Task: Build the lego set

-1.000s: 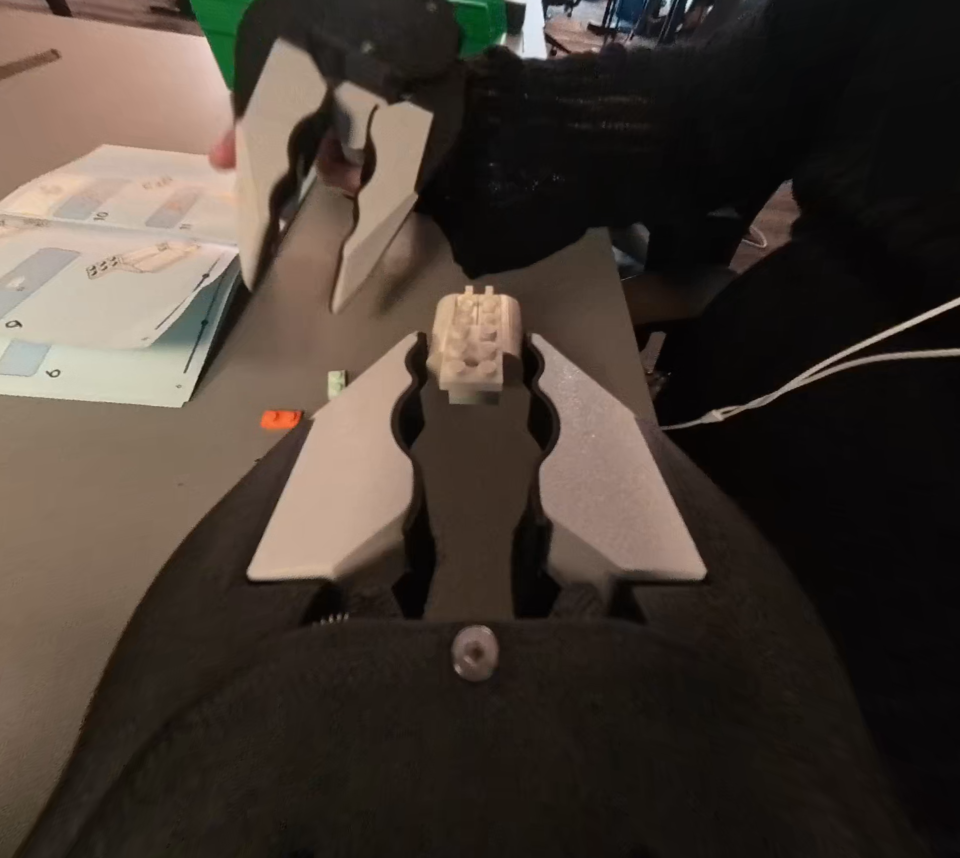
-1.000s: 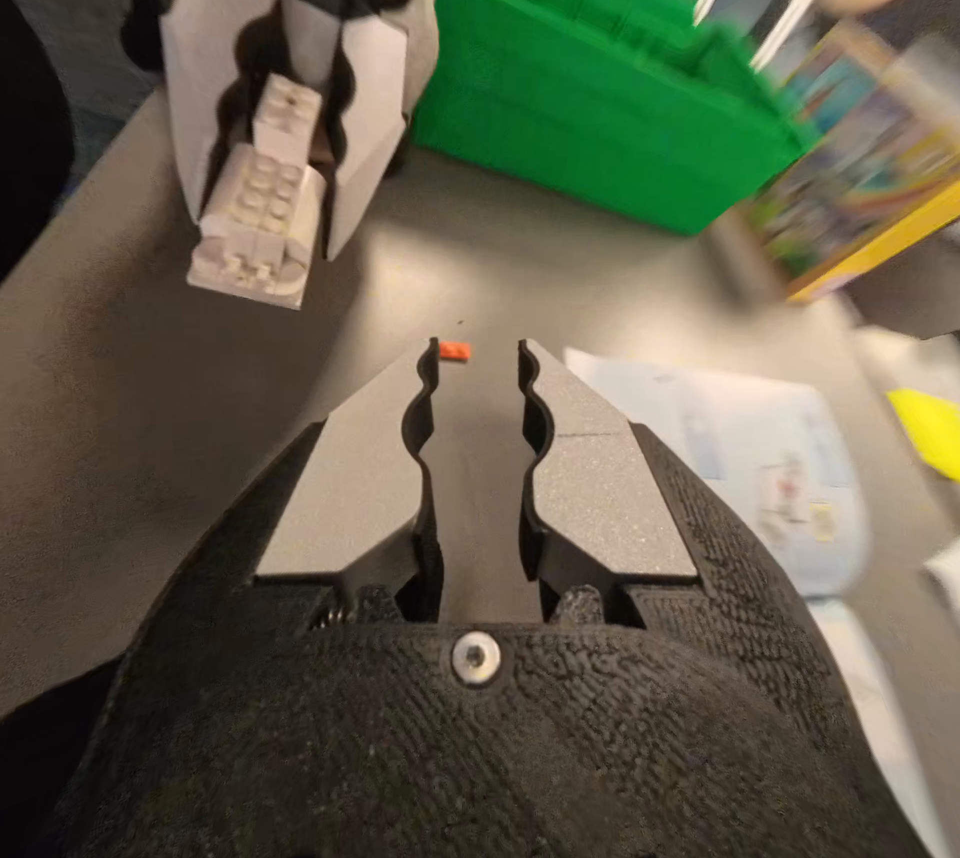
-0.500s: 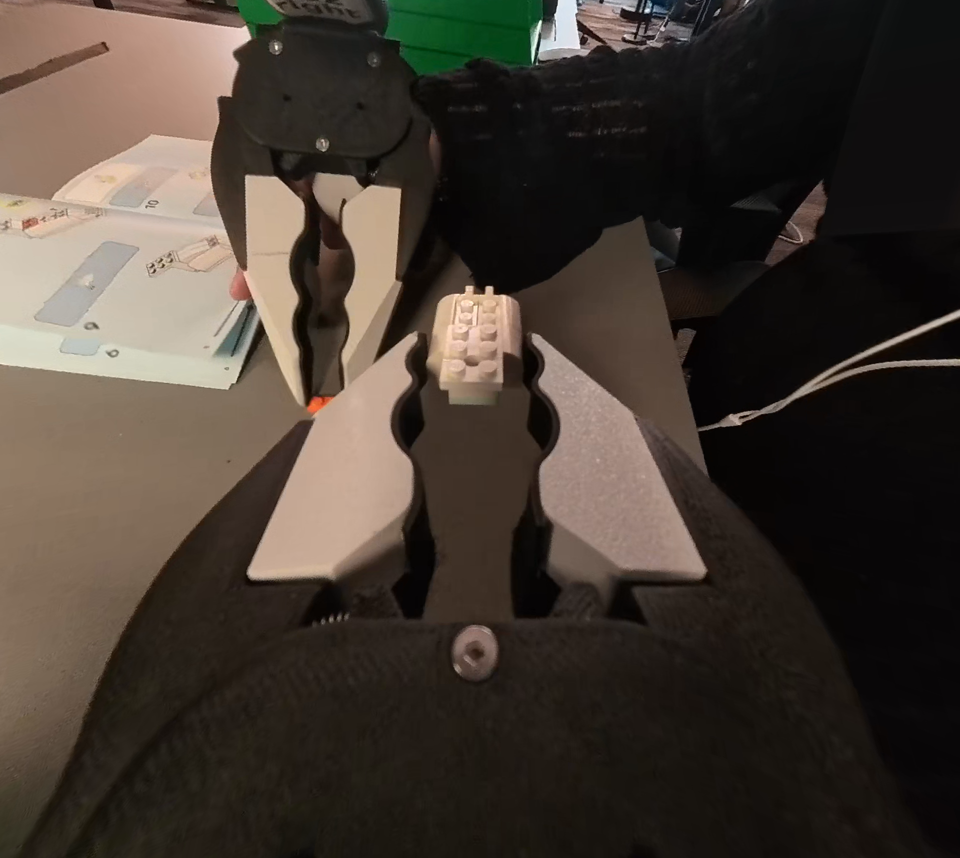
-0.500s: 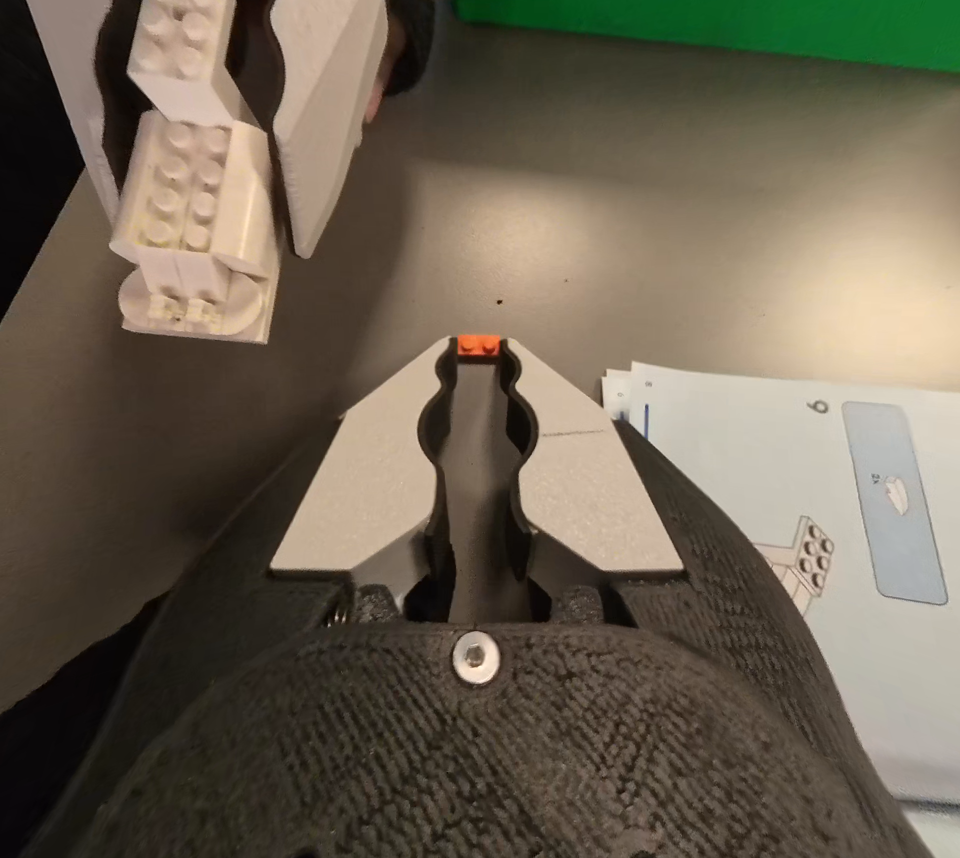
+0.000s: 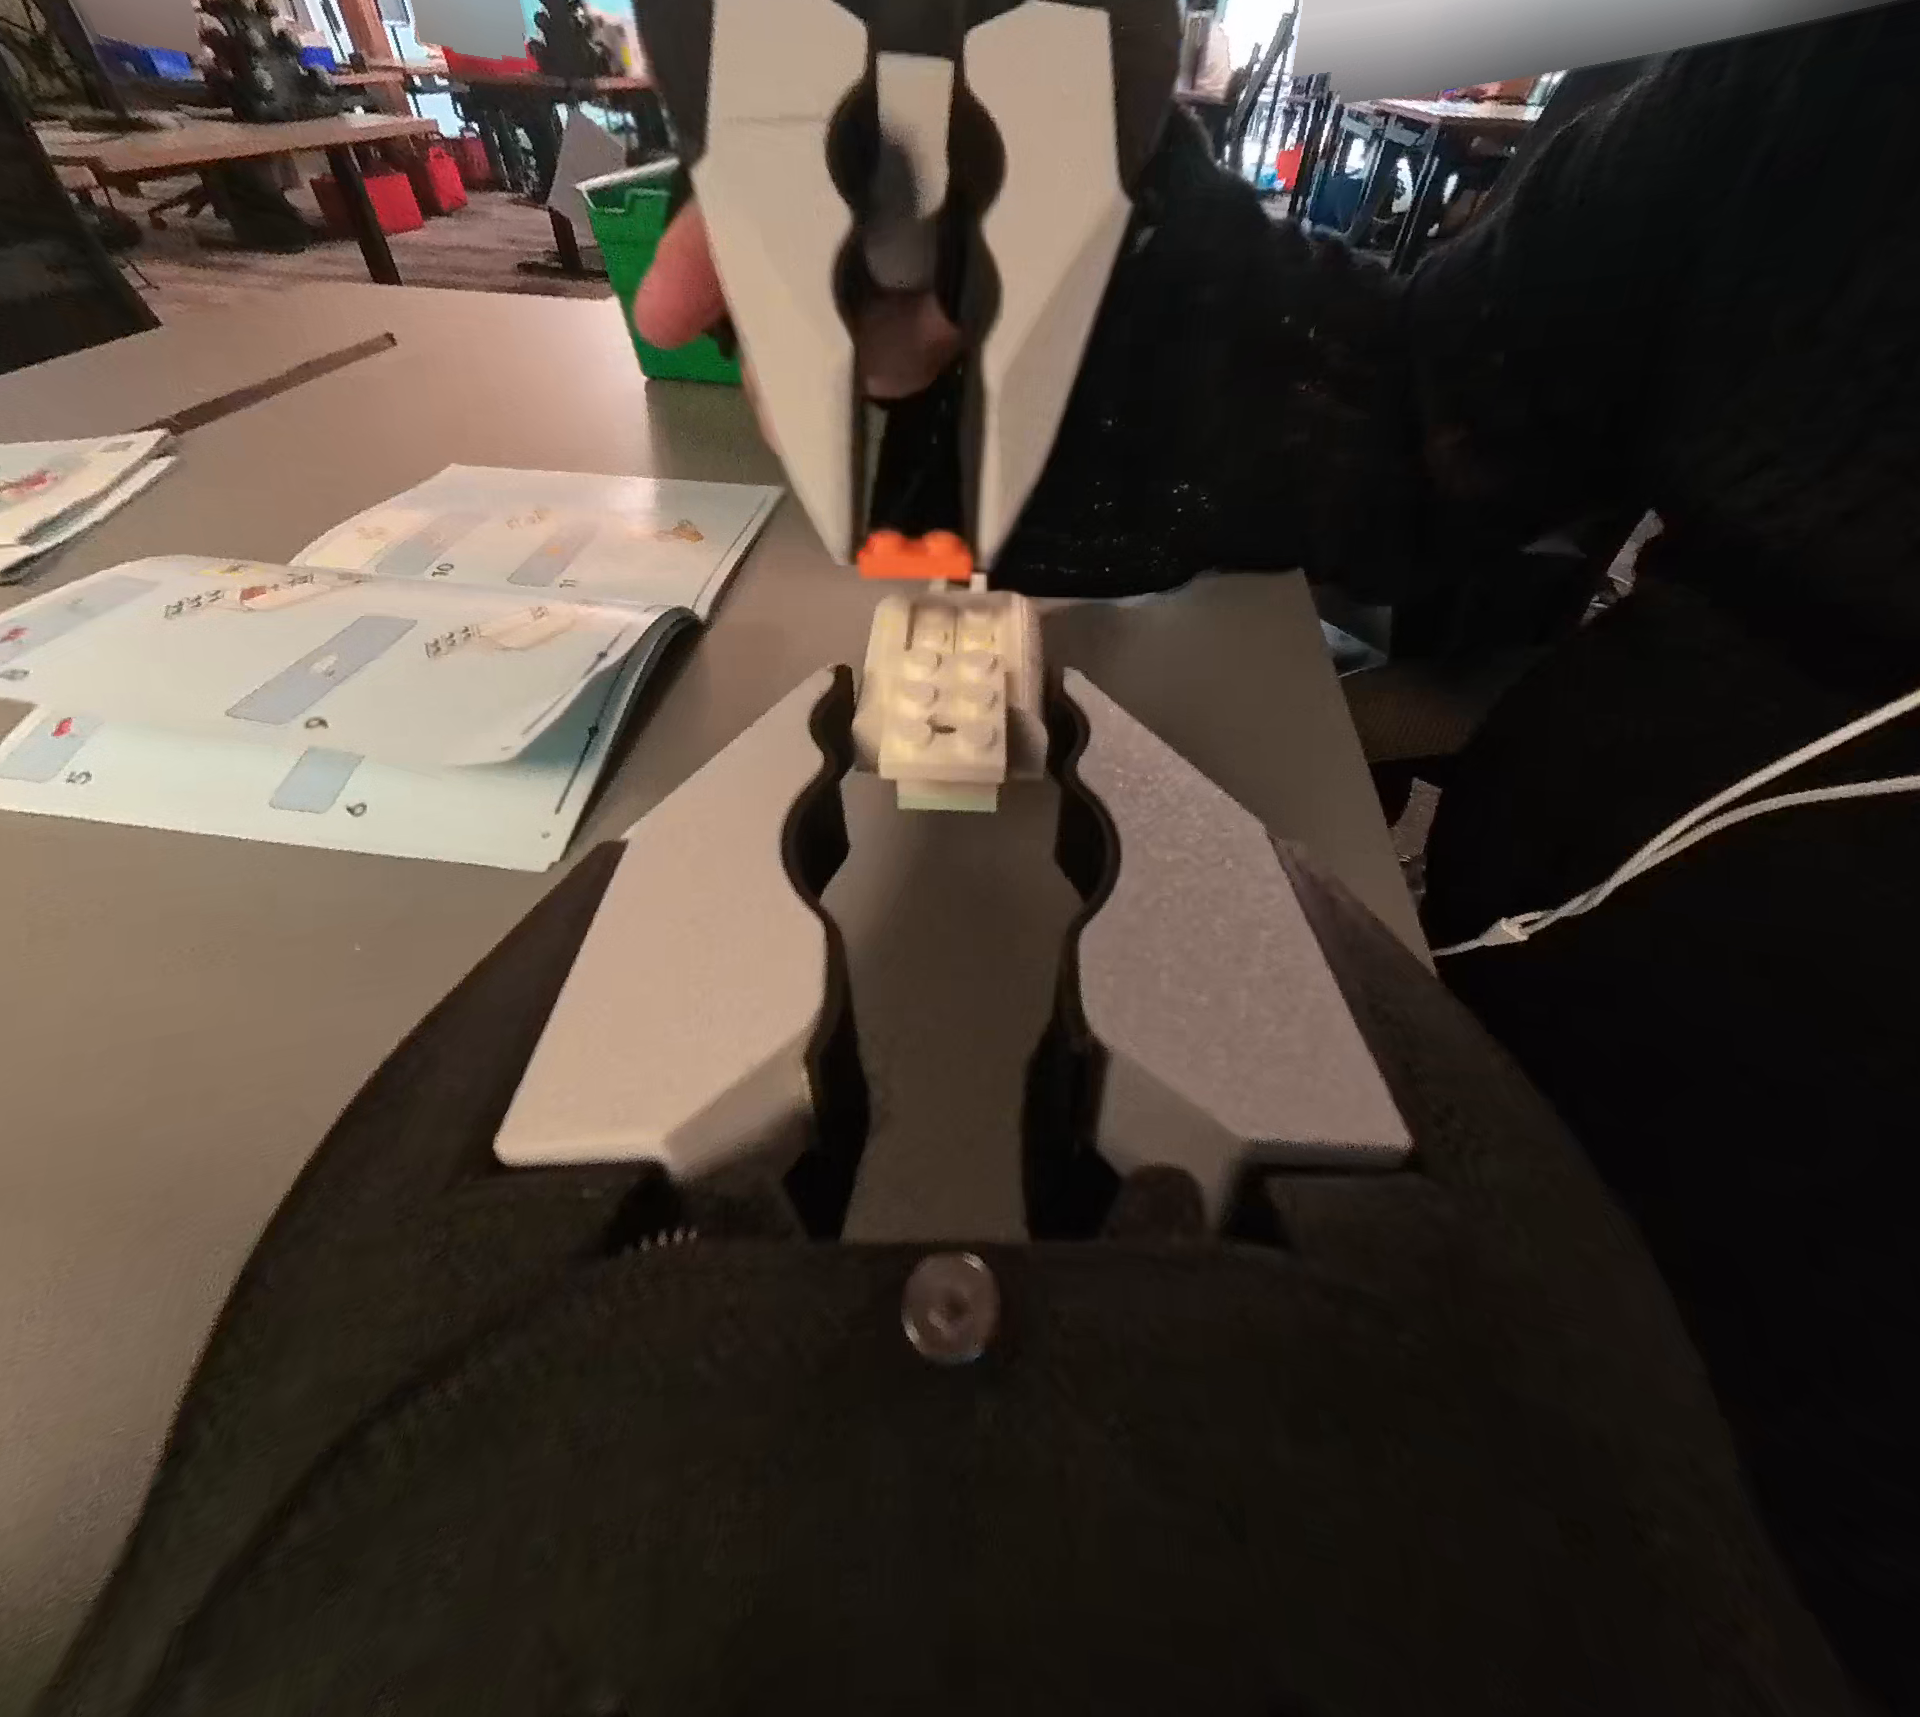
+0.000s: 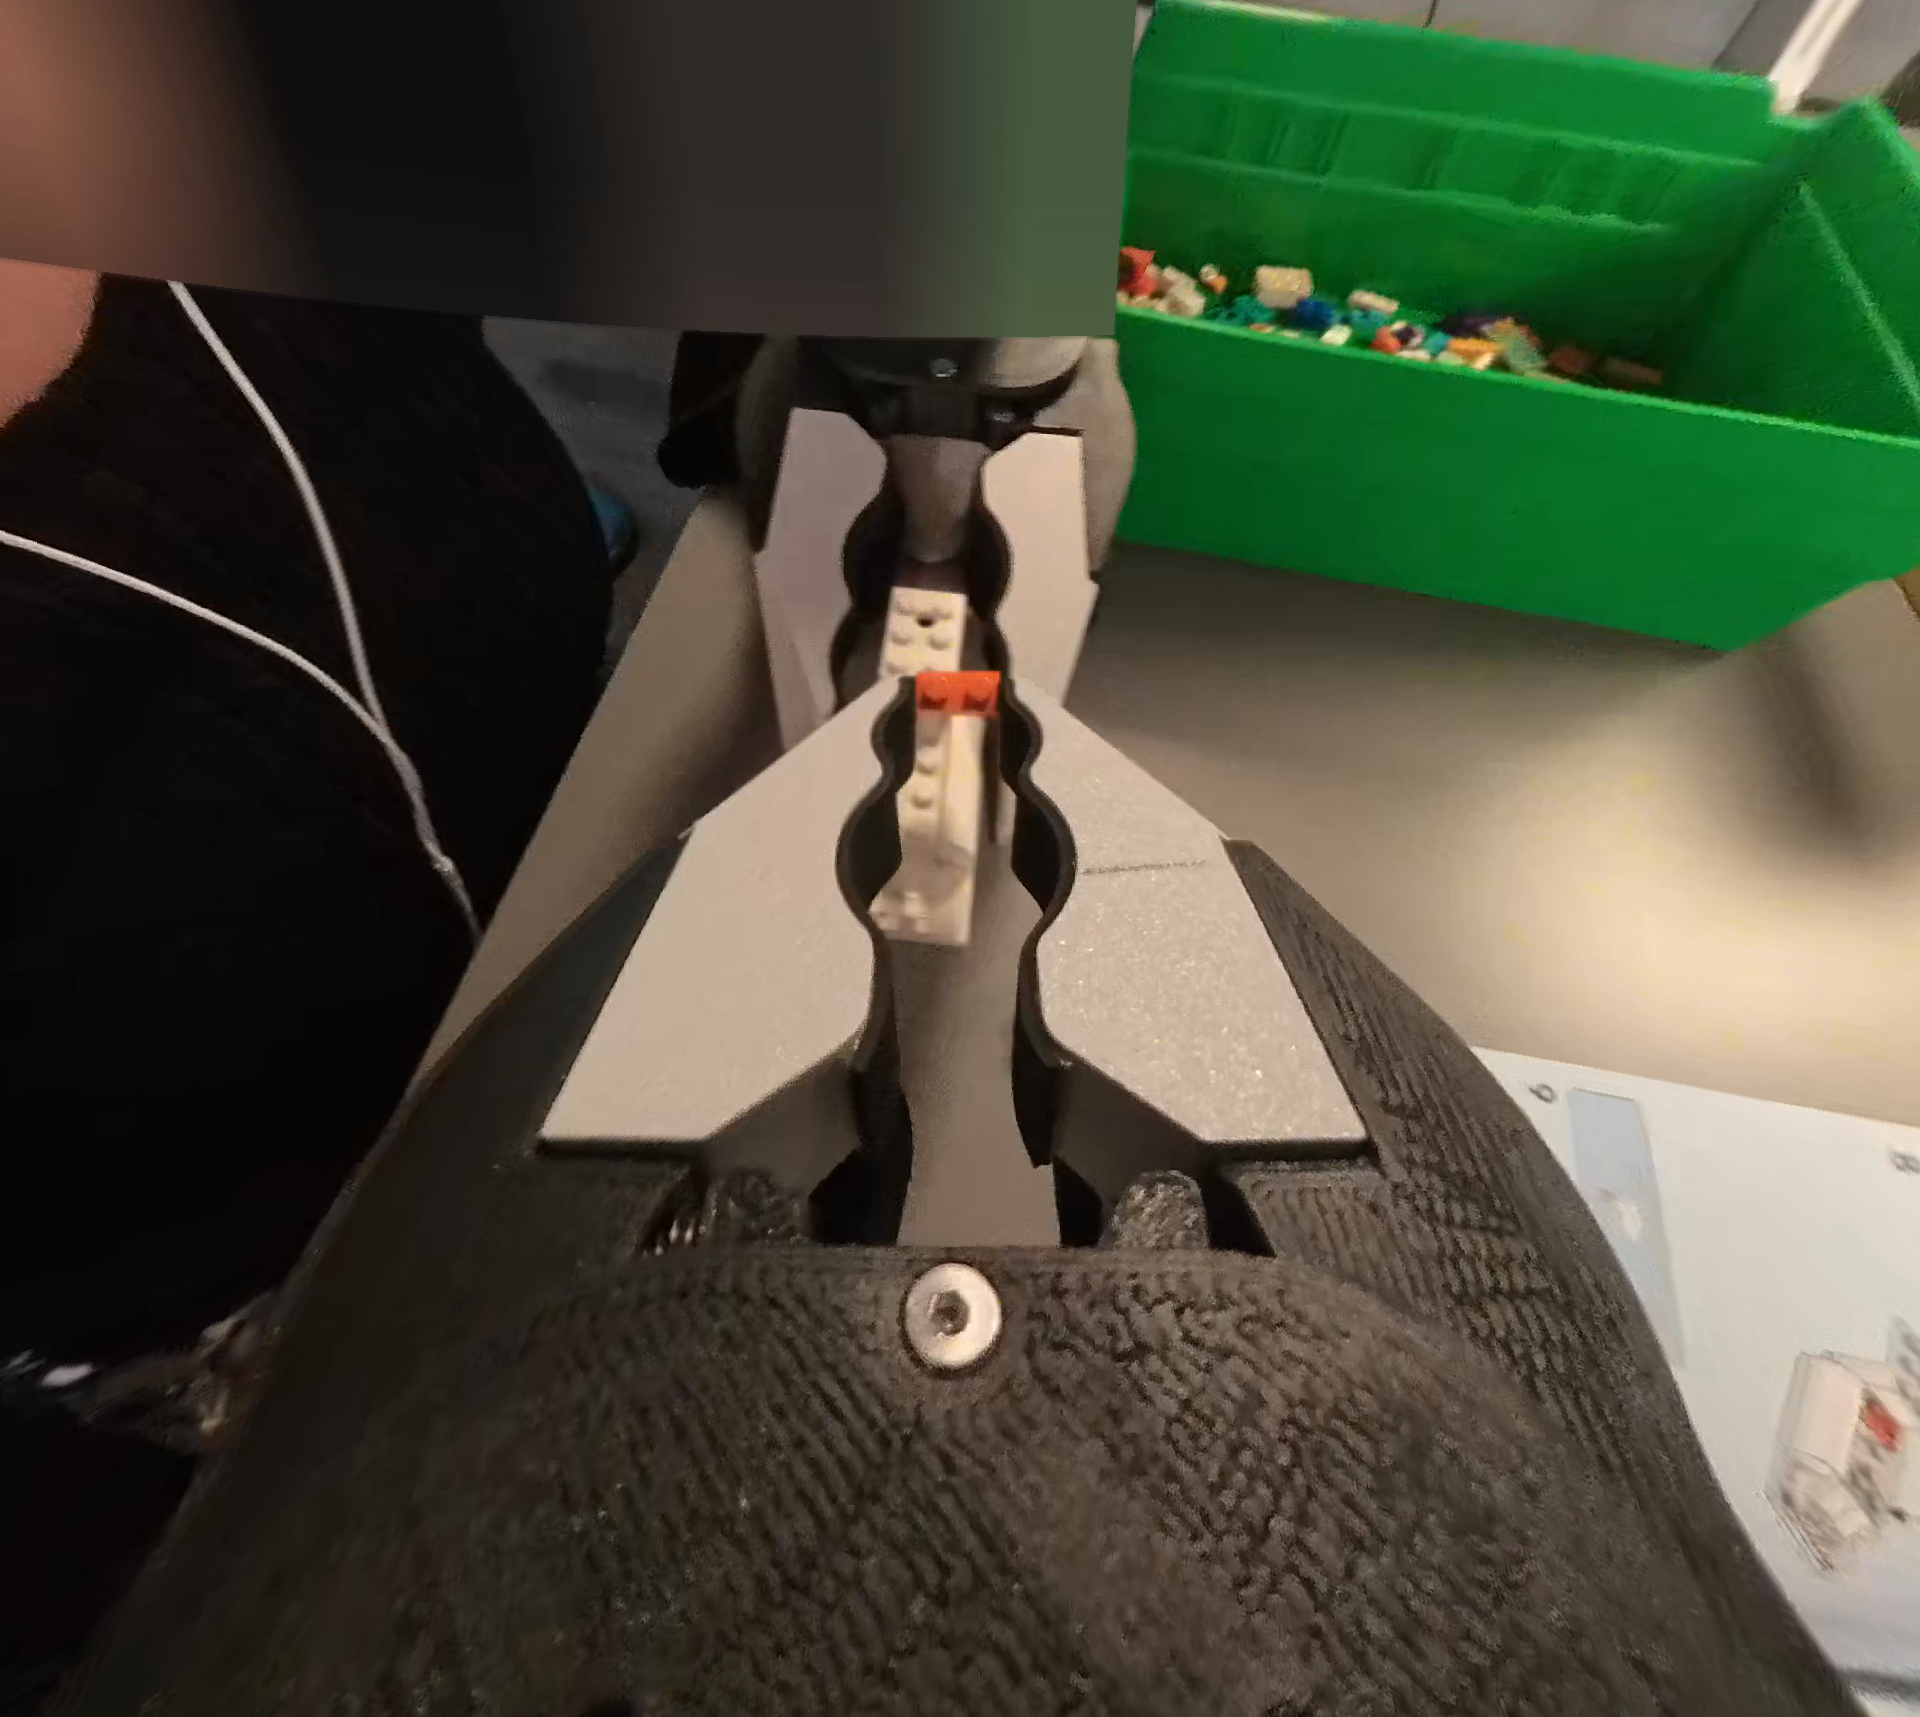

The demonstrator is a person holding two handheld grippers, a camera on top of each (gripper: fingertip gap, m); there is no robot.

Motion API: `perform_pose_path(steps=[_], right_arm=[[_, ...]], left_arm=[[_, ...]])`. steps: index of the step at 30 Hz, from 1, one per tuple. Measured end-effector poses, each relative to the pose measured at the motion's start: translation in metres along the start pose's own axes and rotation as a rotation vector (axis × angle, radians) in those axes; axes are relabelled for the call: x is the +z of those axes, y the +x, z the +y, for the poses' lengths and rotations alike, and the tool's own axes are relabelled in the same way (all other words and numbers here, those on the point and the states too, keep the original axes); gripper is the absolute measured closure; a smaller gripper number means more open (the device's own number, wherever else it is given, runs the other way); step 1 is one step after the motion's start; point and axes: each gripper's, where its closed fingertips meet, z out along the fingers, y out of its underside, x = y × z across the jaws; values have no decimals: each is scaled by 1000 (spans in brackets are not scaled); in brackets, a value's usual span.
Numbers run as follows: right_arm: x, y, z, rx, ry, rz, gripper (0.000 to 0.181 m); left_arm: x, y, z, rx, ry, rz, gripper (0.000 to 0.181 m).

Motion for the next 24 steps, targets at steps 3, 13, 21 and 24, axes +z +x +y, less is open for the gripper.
perform_pose_path(steps=[3,13,21,24], right_arm=[[9,-8,6,14,-92,-15,168],[15,-8,15,53,-196,15,167],[16,-8,16,70,-205,41,165],[16,-7,15,65,-199,60,159]], left_arm=[[0,1,0,19,2,-6,146],[0,0,1,34,-8,-14,146],[1,0,1,35,-12,-13,146],[1,0,1,30,-11,-12,146]])
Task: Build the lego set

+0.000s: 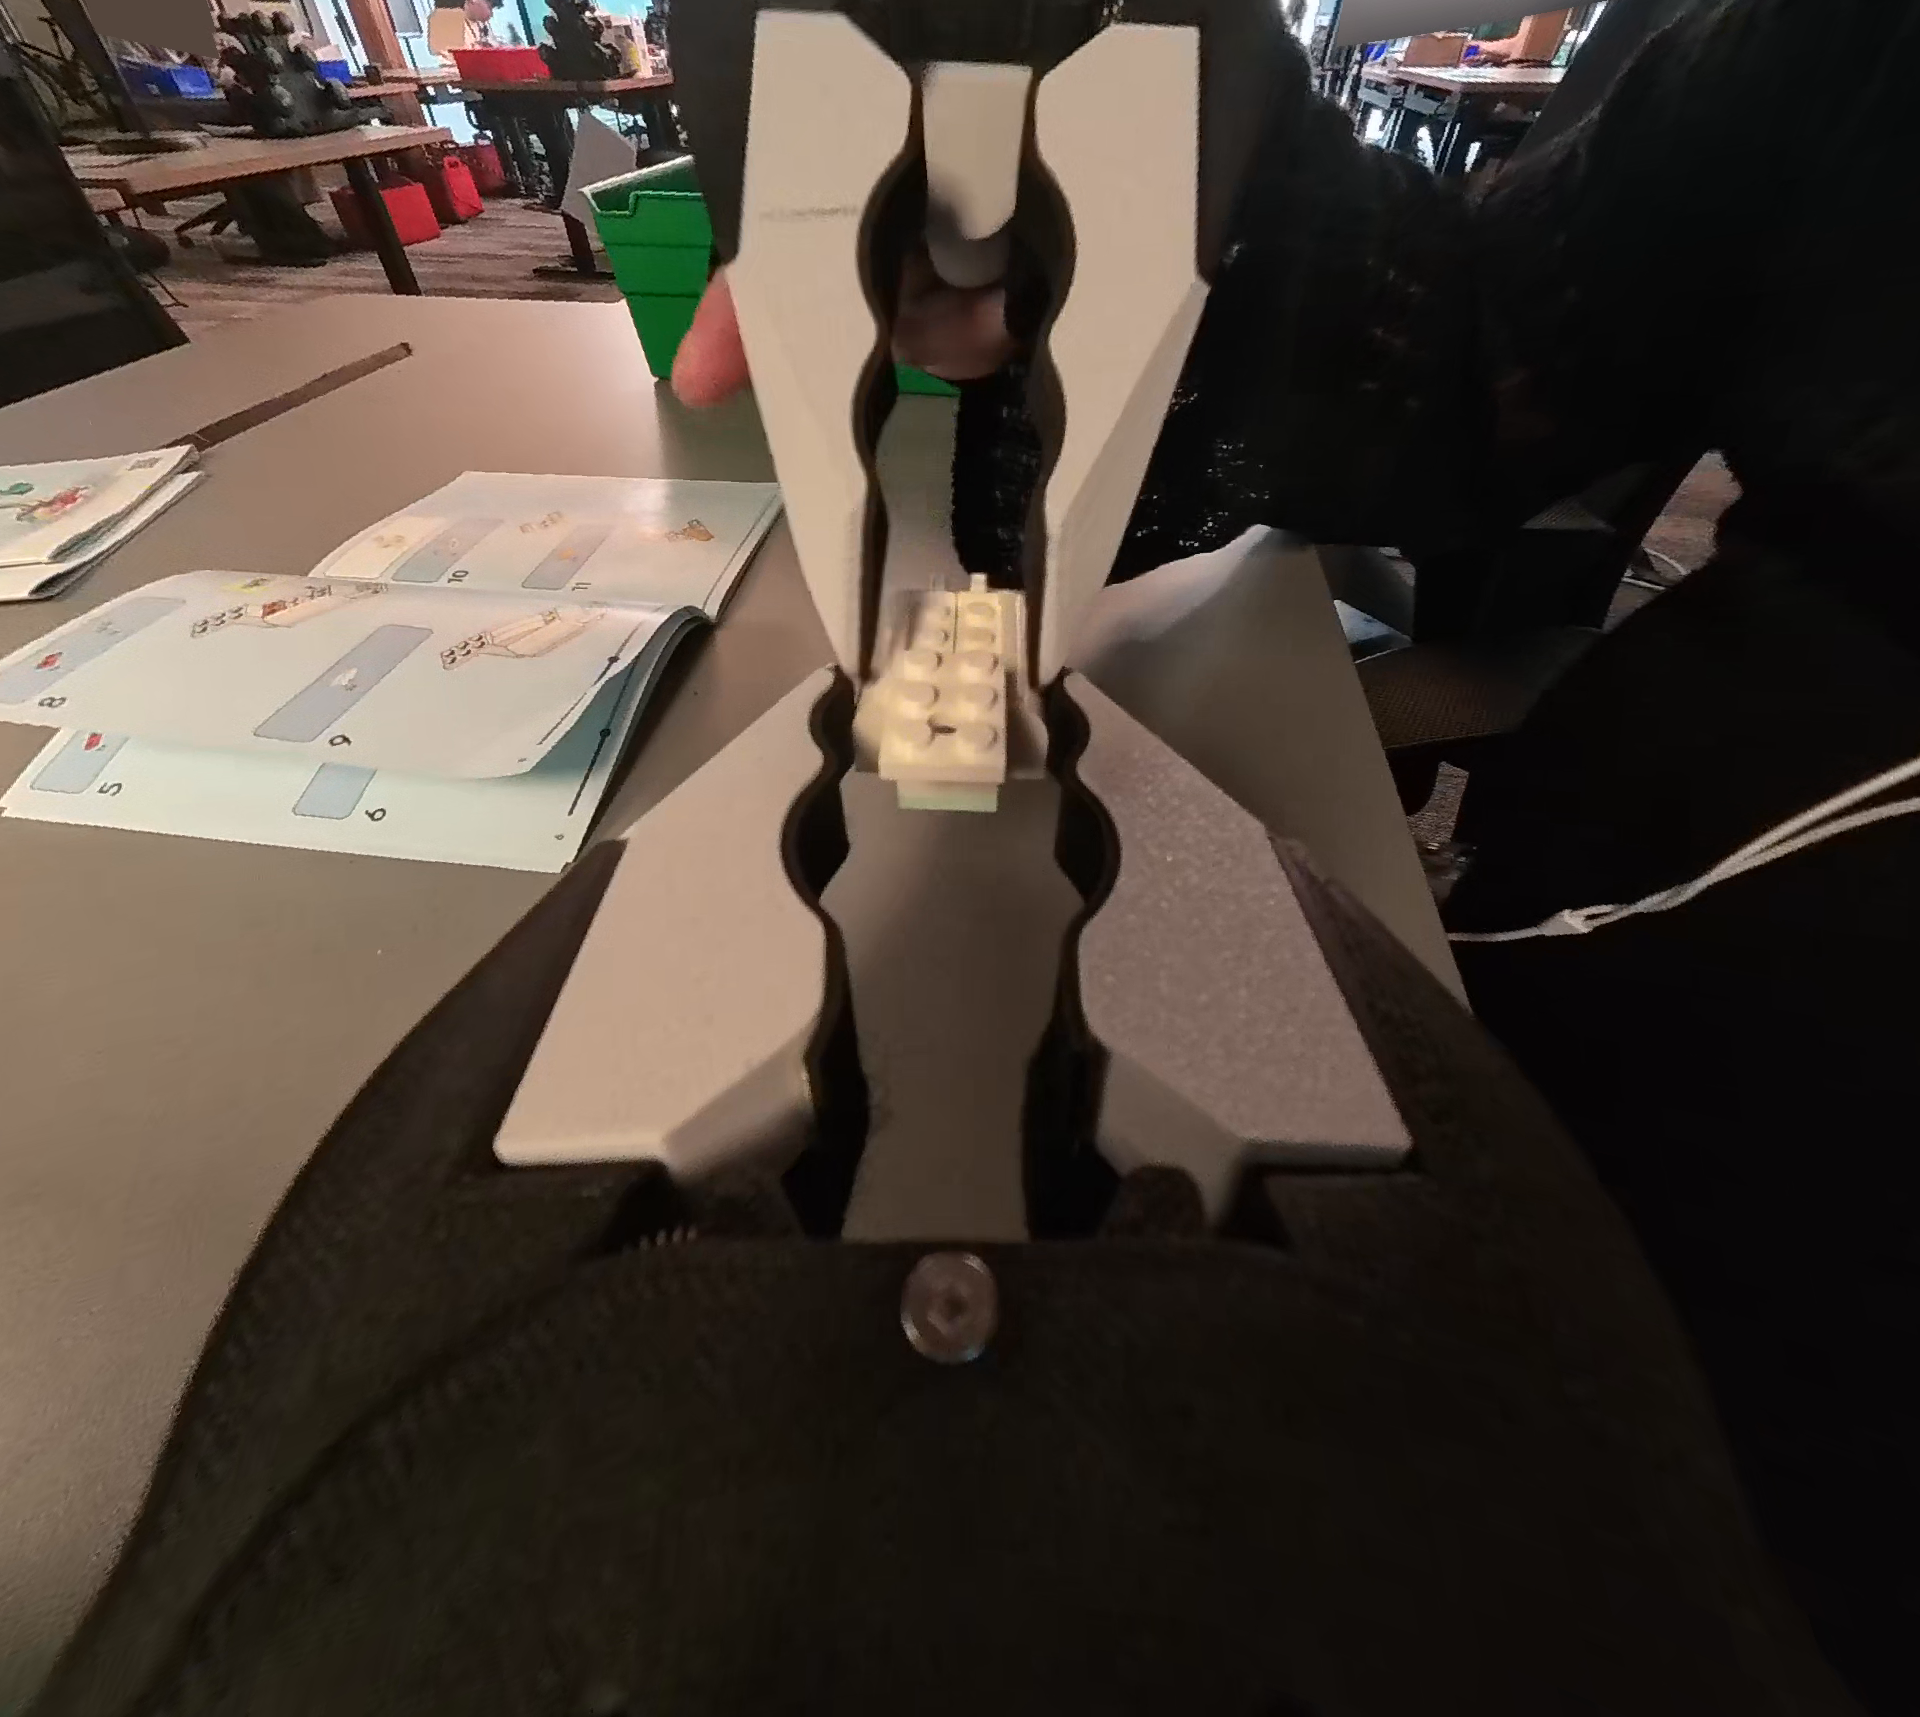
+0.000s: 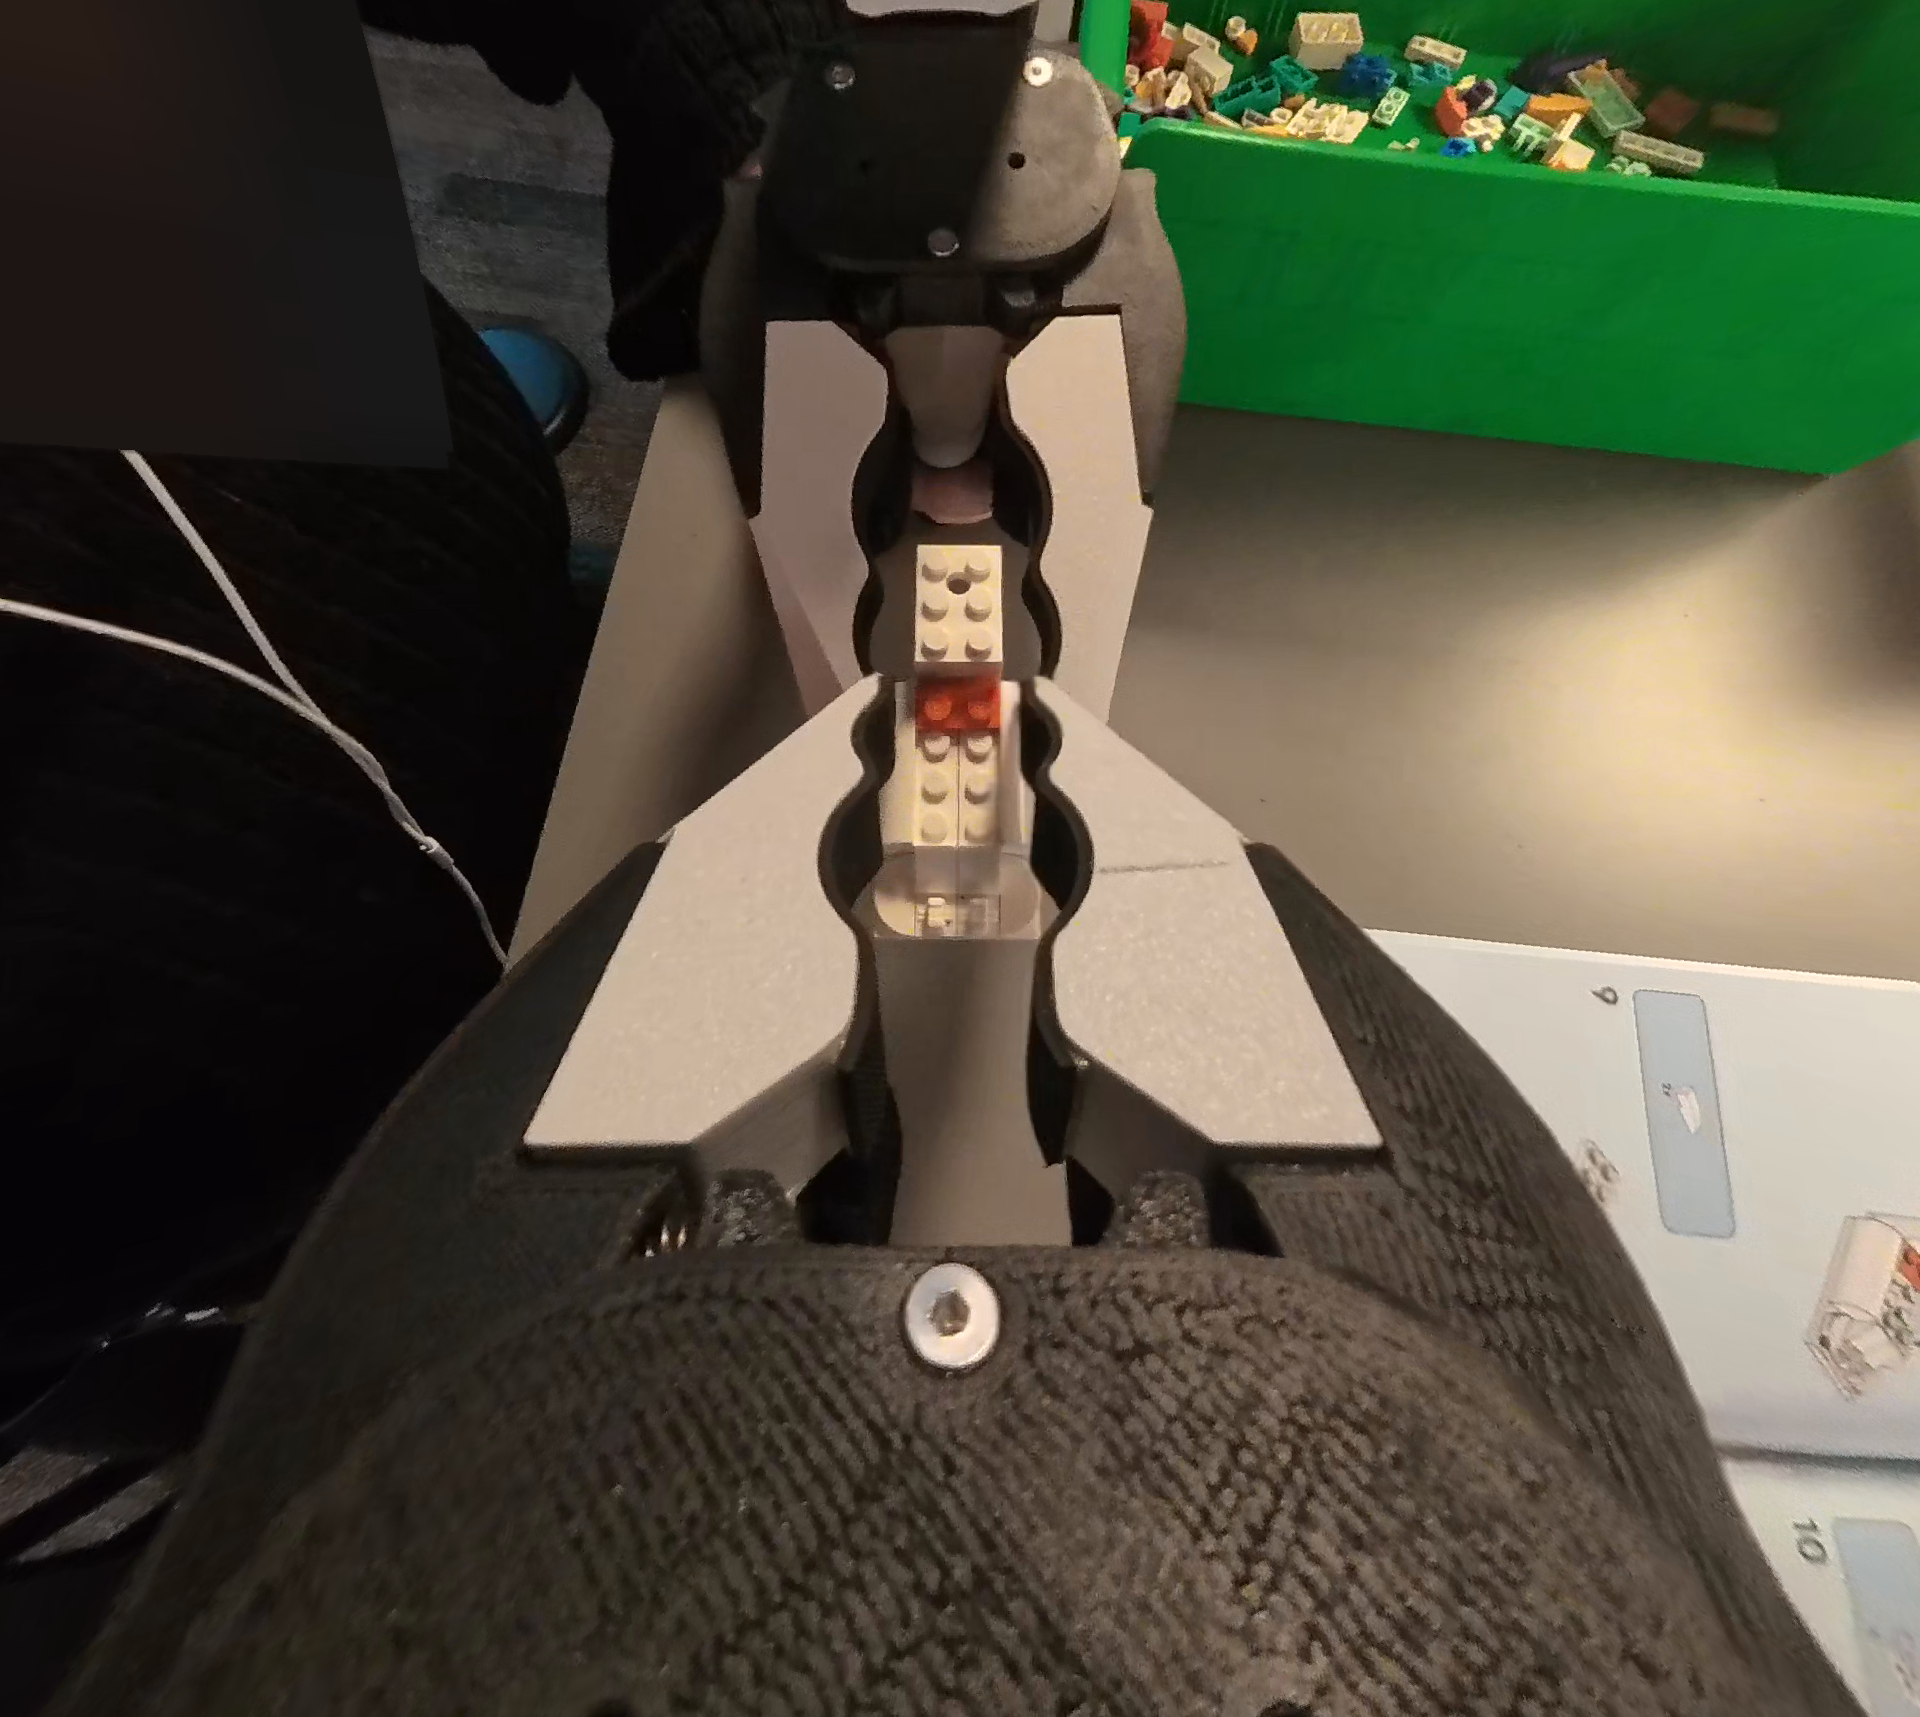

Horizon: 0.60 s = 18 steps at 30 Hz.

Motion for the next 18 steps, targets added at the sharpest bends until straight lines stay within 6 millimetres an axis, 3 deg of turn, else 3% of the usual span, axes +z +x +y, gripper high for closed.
perform_pose_path(steps=[3,6,10,13,18], right_arm=[[-5,2,-3,-53,39,46,141],[-12,-4,-4,-234,75,111,121],[-4,0,12,-574,-49,334,124],[-2,6,10,-788,-80,505,133],[0,7,6,-918,-84,610,143]], left_arm=[[0,-1,-1,-16,7,2,146],[-1,-2,-3,-54,22,10,146],[-3,-5,-6,-138,50,28,146],[-3,-7,-7,-177,62,37,146],[-3,-7,-7,-189,63,45,146]])
